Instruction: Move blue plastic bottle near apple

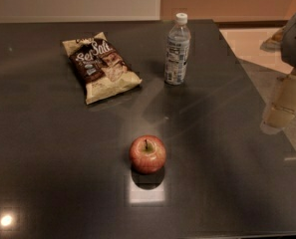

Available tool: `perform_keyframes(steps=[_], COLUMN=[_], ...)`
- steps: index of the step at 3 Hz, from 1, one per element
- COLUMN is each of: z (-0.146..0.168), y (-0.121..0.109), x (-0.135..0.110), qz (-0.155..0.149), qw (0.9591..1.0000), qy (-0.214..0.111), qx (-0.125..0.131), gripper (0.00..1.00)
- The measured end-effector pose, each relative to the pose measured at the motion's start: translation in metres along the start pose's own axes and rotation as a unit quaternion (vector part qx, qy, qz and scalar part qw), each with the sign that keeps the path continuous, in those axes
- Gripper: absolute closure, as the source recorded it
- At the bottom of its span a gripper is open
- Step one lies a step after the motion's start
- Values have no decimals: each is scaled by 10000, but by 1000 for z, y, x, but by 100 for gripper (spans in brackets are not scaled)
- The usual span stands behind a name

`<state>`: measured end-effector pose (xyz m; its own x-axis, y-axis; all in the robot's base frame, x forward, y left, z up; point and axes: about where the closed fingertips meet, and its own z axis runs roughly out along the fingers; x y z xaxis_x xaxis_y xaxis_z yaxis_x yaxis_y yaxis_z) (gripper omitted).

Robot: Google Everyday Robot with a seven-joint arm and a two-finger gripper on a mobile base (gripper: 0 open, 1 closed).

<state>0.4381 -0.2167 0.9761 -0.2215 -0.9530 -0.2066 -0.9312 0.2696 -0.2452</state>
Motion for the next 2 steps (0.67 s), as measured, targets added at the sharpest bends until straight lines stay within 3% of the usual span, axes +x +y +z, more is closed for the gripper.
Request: perform_keyframes(steps=[2], z=[0], y=[0], x=[0], qz=[0], qw=[10000], qy=[0], qx=[0], gripper=[0])
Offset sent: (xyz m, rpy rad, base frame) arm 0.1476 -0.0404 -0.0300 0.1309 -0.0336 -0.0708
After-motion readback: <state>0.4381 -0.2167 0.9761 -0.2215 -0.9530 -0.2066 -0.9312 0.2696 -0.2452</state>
